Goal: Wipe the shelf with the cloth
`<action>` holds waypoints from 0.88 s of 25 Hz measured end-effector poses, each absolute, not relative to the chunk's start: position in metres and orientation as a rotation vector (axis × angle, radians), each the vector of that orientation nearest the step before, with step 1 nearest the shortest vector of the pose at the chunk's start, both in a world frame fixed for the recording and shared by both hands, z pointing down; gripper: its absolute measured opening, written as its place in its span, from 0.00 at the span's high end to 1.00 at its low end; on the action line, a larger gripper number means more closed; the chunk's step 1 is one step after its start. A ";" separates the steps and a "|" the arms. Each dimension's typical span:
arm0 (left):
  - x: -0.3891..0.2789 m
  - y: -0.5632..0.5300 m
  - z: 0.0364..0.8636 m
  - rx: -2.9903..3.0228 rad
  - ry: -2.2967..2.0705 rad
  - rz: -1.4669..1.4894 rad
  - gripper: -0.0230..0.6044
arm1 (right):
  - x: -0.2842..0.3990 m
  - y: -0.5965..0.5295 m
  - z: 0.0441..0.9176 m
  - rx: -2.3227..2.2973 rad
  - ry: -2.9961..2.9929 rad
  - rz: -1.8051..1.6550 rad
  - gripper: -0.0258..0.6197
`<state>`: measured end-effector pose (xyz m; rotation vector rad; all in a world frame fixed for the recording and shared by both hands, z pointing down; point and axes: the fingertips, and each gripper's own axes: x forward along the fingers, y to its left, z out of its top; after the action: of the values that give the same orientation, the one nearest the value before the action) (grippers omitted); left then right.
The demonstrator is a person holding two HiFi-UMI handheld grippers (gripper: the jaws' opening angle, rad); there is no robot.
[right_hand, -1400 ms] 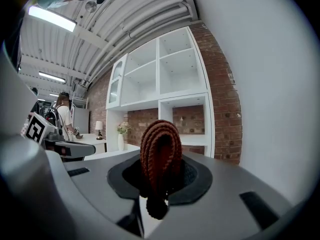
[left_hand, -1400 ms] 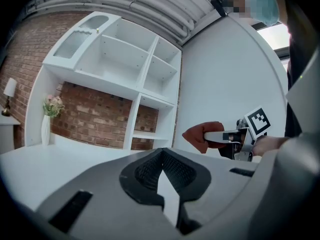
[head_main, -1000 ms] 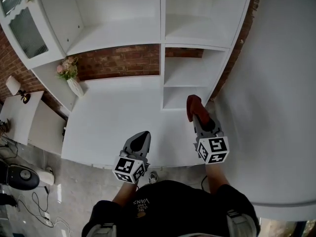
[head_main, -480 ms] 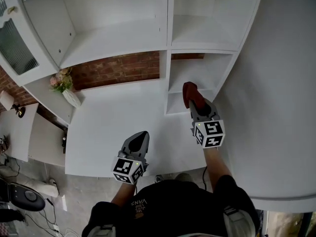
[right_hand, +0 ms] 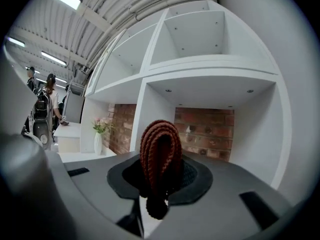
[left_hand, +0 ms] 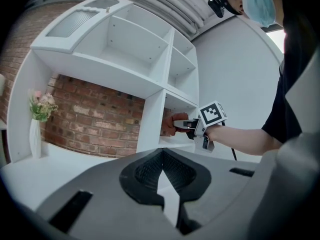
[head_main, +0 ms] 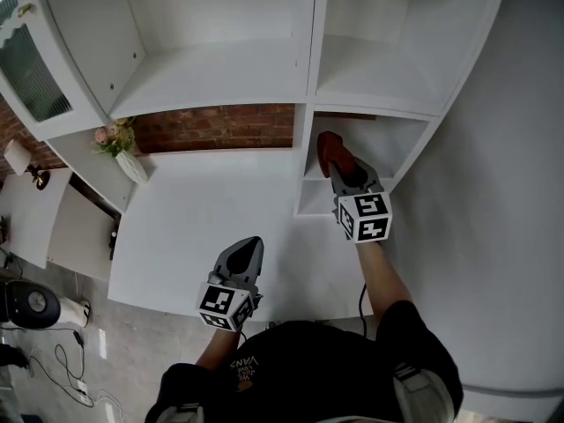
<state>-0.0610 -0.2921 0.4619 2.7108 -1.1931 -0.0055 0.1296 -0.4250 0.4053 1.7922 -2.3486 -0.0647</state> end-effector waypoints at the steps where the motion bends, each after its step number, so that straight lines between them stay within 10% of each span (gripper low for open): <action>1: -0.059 -0.294 0.461 2.702 -1.212 -0.009 0.95 | 0.130 -0.432 0.406 1.773 -2.353 -0.064 0.83; 22: -0.045 -0.299 0.467 2.553 -1.457 -0.076 0.95 | 0.124 -0.541 0.429 1.399 -2.247 0.055 0.82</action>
<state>-0.0446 -0.2988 0.4671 2.5531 -1.4574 -0.0762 0.1245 -0.5411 0.4288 1.3987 -2.2466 0.0552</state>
